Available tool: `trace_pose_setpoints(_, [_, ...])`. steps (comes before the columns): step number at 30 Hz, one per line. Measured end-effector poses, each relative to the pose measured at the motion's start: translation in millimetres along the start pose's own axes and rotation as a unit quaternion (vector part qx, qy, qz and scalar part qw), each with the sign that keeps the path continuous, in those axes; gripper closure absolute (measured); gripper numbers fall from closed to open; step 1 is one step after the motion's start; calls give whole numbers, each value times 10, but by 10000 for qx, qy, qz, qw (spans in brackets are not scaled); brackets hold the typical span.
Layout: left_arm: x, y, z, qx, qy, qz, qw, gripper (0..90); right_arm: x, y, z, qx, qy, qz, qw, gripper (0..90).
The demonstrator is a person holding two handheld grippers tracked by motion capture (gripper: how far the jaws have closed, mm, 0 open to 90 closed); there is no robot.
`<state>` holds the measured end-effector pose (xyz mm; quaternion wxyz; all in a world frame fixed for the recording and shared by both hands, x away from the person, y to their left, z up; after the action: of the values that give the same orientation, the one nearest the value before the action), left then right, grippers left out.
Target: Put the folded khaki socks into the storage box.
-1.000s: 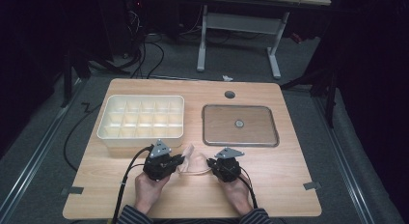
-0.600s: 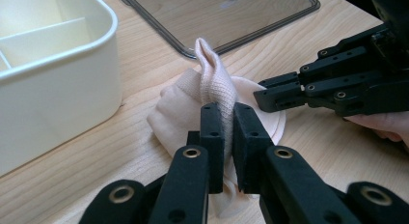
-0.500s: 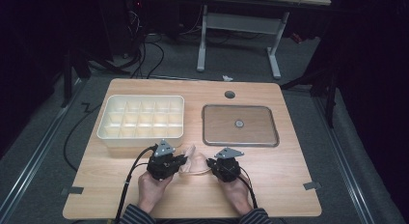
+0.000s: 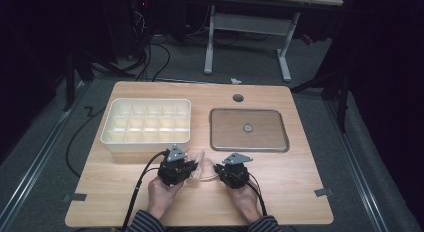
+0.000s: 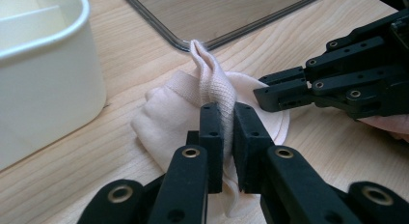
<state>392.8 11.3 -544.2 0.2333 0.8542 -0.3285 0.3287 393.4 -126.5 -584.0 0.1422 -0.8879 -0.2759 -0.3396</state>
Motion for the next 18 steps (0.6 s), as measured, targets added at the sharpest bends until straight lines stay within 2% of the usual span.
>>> trace_pose_setpoints(18, [-52,49,187,-20,-209,117,9997,846,-4,2,3,6,4,10,10000,849])
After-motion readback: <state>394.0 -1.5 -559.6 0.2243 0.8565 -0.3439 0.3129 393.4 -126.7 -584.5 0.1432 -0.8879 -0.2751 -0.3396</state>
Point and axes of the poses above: each handheld gripper's, and its own axes: z roughly forward along the jaws, x roughly out of its top, y roughly to its right, the point moved 8 cm from there along z, roughly forward along the jaws, and after that the axes turned 5 degrees about -y, right-handed, at the moved point
